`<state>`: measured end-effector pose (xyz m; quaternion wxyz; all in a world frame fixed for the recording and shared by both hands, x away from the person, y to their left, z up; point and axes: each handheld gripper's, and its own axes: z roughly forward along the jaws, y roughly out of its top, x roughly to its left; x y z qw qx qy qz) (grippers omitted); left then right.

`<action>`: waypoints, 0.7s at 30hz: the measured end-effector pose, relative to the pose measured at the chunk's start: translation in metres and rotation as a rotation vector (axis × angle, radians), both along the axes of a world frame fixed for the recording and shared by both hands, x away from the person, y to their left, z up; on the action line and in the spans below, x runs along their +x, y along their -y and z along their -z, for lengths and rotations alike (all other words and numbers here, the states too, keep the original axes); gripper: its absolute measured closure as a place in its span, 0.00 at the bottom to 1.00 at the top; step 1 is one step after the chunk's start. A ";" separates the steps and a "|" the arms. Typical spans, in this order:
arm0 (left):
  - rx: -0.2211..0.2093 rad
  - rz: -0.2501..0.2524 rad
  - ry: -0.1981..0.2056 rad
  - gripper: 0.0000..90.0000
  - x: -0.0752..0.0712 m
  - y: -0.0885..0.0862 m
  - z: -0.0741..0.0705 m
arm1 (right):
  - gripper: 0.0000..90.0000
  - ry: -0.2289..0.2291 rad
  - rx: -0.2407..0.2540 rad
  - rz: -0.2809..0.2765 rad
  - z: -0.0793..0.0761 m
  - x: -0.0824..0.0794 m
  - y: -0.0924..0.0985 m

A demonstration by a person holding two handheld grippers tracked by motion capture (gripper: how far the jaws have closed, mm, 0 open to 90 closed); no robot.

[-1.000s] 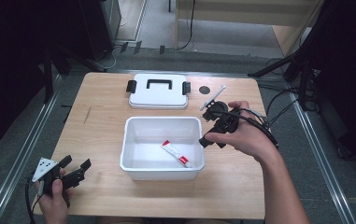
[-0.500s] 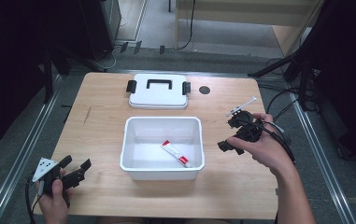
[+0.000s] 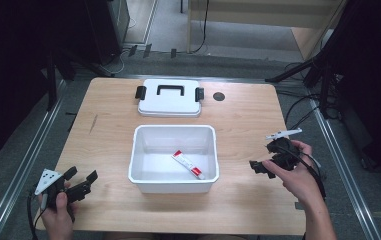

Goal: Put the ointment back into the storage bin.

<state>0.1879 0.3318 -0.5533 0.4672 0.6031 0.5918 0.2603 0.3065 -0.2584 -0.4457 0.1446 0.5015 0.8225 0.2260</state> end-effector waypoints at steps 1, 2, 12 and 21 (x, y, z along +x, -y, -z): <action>0.001 0.000 0.000 0.19 0.000 0.000 0.000 | 0.00 0.014 0.018 0.027 0.009 -0.004 0.007; 0.002 0.001 0.000 0.19 0.000 0.000 0.000 | 0.00 0.024 0.034 0.041 0.014 -0.006 0.010; 0.001 -0.001 -0.001 0.19 0.000 0.000 0.000 | 0.02 0.132 0.119 0.111 0.051 -0.029 0.037; 0.003 -0.003 0.001 0.19 0.000 0.000 0.000 | 0.02 0.205 0.173 0.169 0.075 -0.056 0.061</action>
